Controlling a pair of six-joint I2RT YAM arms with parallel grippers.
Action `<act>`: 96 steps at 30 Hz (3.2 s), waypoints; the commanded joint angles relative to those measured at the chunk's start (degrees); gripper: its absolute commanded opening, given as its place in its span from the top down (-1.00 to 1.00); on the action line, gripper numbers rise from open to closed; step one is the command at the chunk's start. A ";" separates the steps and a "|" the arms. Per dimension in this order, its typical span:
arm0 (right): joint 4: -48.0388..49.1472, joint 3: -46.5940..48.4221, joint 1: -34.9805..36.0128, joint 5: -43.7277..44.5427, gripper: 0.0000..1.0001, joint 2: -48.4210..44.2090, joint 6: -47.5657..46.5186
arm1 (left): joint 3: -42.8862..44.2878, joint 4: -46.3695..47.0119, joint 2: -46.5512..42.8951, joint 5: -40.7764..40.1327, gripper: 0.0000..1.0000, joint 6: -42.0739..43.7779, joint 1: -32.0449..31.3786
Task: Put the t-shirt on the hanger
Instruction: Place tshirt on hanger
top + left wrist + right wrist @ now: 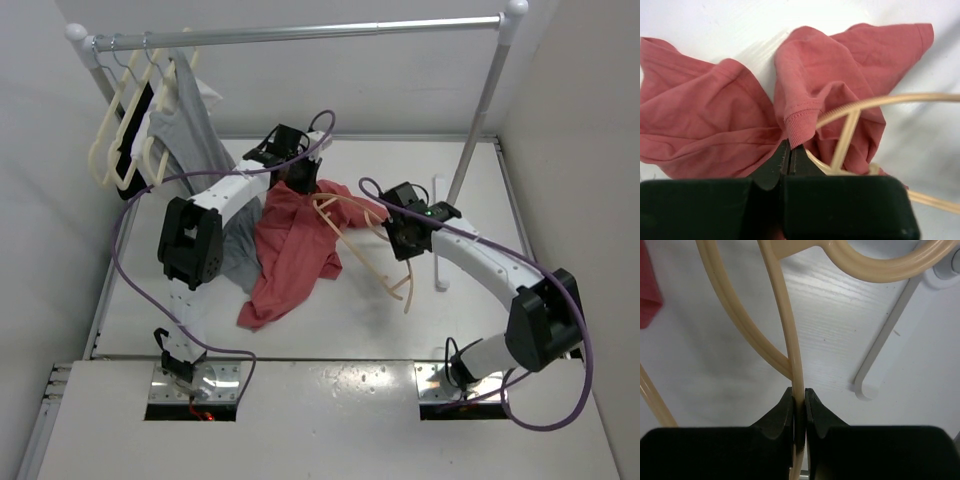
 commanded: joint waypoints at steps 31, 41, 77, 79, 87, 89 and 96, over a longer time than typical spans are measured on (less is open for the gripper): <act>13.57 4.90 7.41 18.98 1.00 3.19 12.77 | -2.06 -11.31 -13.16 16.74 0.28 1.51 -6.11; 21.58 -0.93 9.61 23.46 1.00 -1.22 7.30 | 1.47 -12.72 -18.88 3.68 -0.59 20.50 -5.58; 16.92 7.61 7.76 32.43 1.00 4.77 15.84 | -39.33 -25.90 -22.58 18.15 0.99 53.56 -14.89; 20.07 5.68 7.76 29.72 1.00 3.44 12.95 | -39.33 -26.60 -23.19 17.63 0.60 56.00 -15.51; 27.55 -5.39 8.90 21.54 1.00 -6.04 1.77 | -21.77 -31.52 -28.47 20.96 -0.13 57.15 -11.83; 29.39 -8.74 8.90 19.78 1.00 -9.81 0.20 | -17.54 -32.32 -29.60 20.97 -0.13 58.65 -9.47; 28.97 -11.38 8.90 13.98 1.00 -13.44 -2.19 | -16.40 -6.32 -29.53 18.16 -0.42 50.39 -9.27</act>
